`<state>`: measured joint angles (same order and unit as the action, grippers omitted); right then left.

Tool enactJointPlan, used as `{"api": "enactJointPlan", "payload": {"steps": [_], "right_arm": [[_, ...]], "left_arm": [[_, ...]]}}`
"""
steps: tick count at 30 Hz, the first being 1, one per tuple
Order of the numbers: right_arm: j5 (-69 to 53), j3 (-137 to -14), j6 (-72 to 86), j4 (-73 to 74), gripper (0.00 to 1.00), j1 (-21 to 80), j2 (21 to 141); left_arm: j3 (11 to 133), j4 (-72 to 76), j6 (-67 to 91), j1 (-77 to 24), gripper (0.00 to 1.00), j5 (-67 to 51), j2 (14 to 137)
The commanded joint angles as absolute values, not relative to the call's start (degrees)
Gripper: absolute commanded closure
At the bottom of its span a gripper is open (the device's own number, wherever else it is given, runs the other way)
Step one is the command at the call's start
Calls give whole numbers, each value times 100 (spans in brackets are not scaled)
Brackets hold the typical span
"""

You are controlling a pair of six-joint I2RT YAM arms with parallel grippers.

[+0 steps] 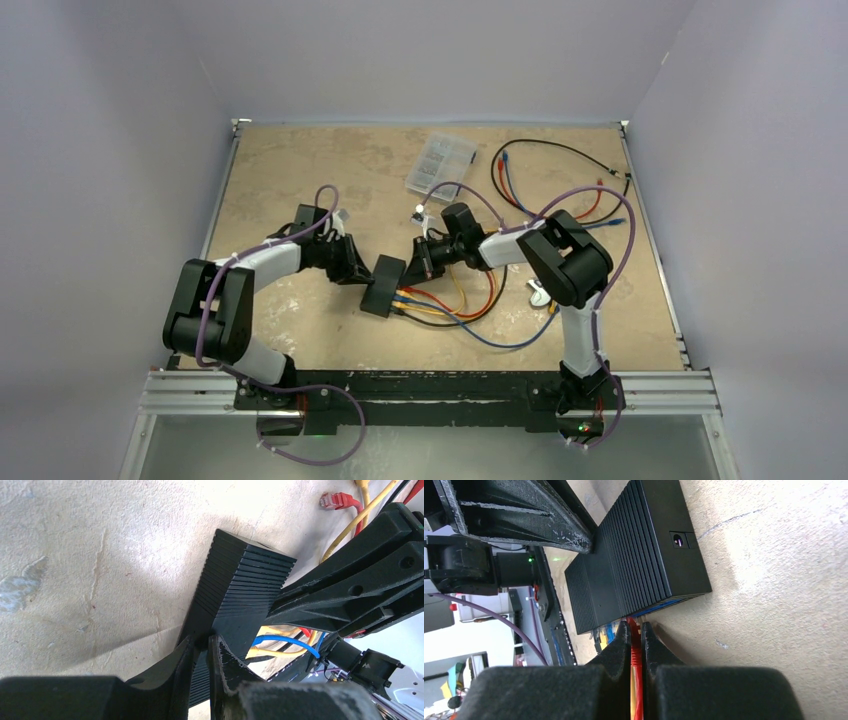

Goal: Pull the plug from the switch port
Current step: Pull the connector from the switch port.

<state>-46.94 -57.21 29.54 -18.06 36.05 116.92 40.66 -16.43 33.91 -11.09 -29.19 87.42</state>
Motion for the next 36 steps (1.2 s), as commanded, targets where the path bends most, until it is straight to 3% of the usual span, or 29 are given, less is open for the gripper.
{"api": "enactJointPlan", "payload": {"steps": [1,6,12,16,24,36], "right_arm": [[-3736,-5572,2305,-506,100,3494,11626],[-3357,-5771,2101,-150,100,3493,11508],[-3348,-6065,2126,-131,100,3500,11571],[-3662,-6278,2308,-290,100,3551,11723],[-4008,-6871,2593,-455,100,3827,12060],[-4303,-6818,2814,-747,100,3886,12178]], "left_arm": [[3938,-1907,3155,-1072,85,-1762,8980],[3959,-1865,3135,-1072,82,-1811,8790],[4121,-2042,3092,-1079,63,-1716,8297],[4300,-2315,3028,-1176,60,-1509,7990],[4962,-2720,3133,-2572,53,-476,7721],[5173,-2763,2945,-3717,48,438,8154]]}}
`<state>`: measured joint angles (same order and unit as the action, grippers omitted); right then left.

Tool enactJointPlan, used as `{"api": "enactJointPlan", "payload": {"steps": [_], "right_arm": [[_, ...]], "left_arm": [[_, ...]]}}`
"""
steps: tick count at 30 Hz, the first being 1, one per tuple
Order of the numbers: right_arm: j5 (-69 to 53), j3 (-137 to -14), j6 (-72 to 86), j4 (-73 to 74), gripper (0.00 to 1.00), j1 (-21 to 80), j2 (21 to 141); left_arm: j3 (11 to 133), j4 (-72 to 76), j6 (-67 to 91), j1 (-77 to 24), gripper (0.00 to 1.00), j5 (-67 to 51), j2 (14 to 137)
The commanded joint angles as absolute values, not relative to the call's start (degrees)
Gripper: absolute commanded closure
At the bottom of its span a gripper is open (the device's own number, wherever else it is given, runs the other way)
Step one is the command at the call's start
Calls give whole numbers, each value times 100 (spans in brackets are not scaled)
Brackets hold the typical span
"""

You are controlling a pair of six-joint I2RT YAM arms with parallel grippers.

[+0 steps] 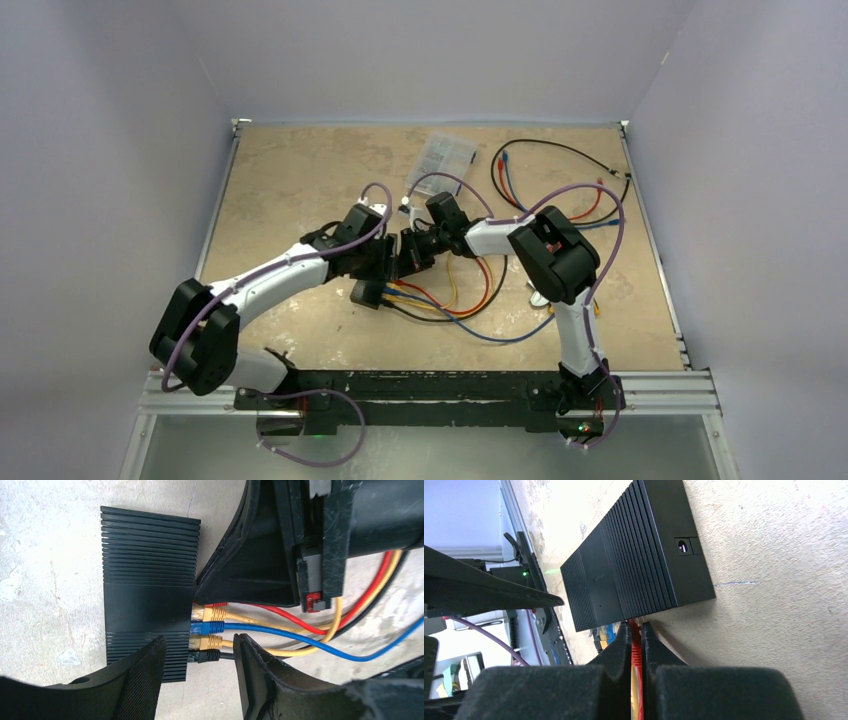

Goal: Pull the plug from the switch port
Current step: Pull the connector from the switch port.

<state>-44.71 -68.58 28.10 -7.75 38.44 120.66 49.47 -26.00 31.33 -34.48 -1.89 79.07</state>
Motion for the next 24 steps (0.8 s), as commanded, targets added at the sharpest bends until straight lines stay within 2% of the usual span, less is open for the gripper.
{"api": "enactJointPlan", "payload": {"steps": [1,7,14,24], "right_arm": [[-4305,-6808,2813,-747,100,3882,12175],[-4307,-6751,2813,-756,100,3892,12184],[-4305,-6767,2771,-694,100,3884,12189],[-4348,-6700,2749,-659,100,3883,12123]], "left_arm": [[5189,-2814,2947,-3808,48,578,8221],[5362,-3244,3057,-4164,53,1452,8632],[5405,-3496,3156,-4221,60,1962,8836],[5441,-3959,3267,-4219,60,2700,9273]]}}
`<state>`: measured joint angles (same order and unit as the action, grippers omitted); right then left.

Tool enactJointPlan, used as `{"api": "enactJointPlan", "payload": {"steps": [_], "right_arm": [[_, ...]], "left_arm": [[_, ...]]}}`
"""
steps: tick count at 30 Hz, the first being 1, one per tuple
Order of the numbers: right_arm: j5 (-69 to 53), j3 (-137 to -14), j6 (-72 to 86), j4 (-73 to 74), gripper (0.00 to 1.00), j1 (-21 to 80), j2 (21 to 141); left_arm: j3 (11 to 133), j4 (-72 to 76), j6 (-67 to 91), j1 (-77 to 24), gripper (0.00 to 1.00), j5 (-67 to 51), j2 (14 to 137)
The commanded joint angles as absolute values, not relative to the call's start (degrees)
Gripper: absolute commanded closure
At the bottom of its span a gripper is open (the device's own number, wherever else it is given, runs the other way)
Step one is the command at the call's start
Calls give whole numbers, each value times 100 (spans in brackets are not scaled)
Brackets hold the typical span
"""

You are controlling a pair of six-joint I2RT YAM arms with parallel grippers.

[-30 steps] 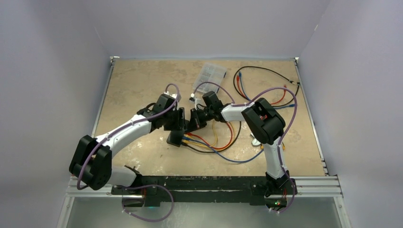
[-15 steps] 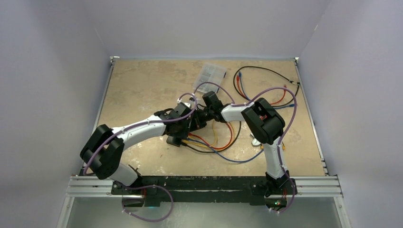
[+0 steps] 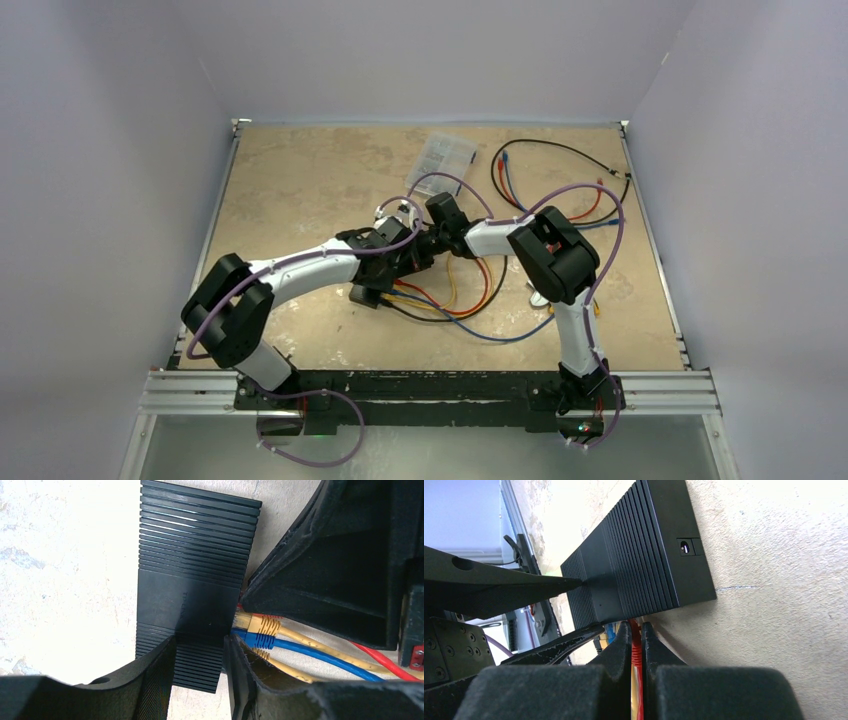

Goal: Pull the plug from the switch port
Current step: Pull the connector from the switch port.

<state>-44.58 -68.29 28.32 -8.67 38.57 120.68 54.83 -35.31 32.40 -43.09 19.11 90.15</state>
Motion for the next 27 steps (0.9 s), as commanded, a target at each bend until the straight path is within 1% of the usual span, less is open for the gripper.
{"api": "enactJointPlan", "payload": {"steps": [1,4,7,10,21,27], "right_arm": [[-4349,-6679,2743,-655,100,3879,12115],[-4341,-6630,2710,-606,100,3881,12072],[-4322,-6548,2628,-527,100,3876,11994],[-4330,-6439,2562,-488,100,3876,11918],[-4313,-5969,2381,-394,100,3871,11702],[-4207,-5925,2367,-282,100,3844,11489]], "left_arm": [[5451,-3992,3288,-4219,60,2745,9300],[5503,-4151,3407,-4219,61,3028,9402],[5520,-4226,3470,-4219,65,3136,9524],[5524,-4265,3529,-4220,66,3187,9630],[5511,-4223,3578,-4214,73,3123,9861],[5520,-4137,3510,-4210,76,2995,9860]]}}
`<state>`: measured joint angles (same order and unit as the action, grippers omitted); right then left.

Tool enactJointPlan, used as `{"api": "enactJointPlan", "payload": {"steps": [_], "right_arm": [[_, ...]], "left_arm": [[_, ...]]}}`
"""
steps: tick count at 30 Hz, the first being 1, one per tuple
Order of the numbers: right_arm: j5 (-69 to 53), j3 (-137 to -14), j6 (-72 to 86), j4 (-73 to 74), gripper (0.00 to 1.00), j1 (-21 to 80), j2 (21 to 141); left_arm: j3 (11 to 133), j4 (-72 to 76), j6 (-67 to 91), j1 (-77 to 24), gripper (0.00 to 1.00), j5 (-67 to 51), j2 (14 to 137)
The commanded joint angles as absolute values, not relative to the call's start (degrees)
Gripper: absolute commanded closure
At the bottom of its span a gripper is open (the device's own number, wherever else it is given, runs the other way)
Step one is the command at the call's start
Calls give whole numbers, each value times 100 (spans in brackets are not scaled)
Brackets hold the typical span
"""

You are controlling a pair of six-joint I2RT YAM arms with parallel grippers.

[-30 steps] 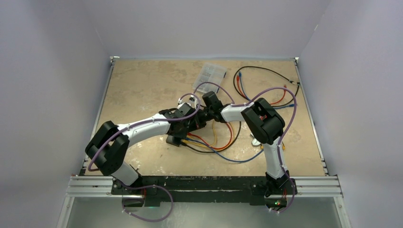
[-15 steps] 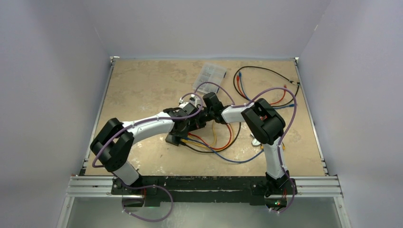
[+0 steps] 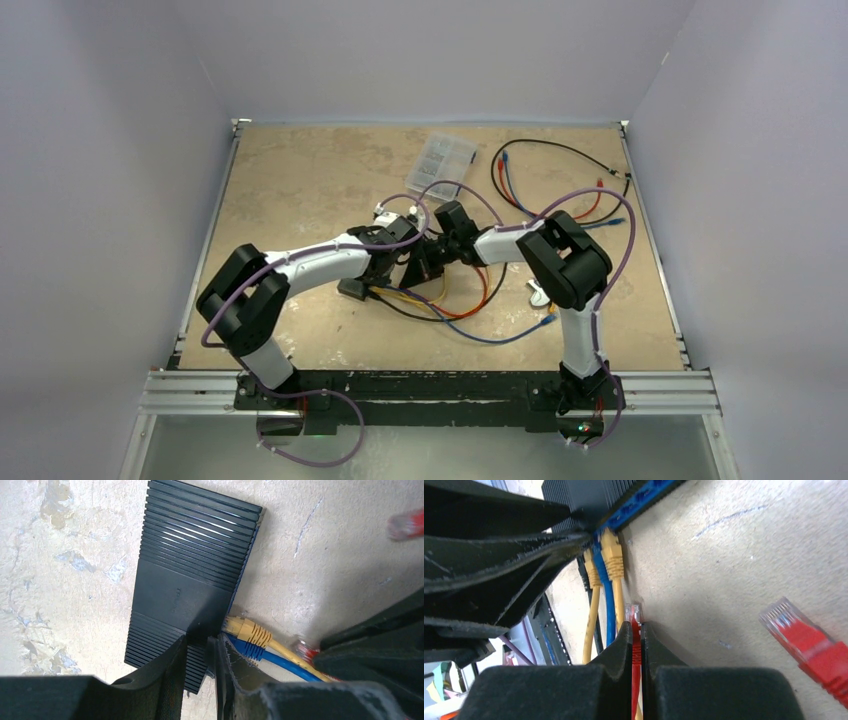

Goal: Pull the plug from the switch port
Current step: Pull the connector from the switch port.

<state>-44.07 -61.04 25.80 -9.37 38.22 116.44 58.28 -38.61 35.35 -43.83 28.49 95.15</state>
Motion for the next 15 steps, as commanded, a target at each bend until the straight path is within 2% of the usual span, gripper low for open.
{"api": "enactJointPlan", "payload": {"steps": [1,15], "right_arm": [[-4189,-5969,2399,-279,100,3838,11446],[-3397,-7459,2500,260,100,3492,11319]], "left_arm": [[5512,-4094,3462,-4210,76,2958,9823],[5291,-3324,2965,-4237,65,1976,8719]]}}
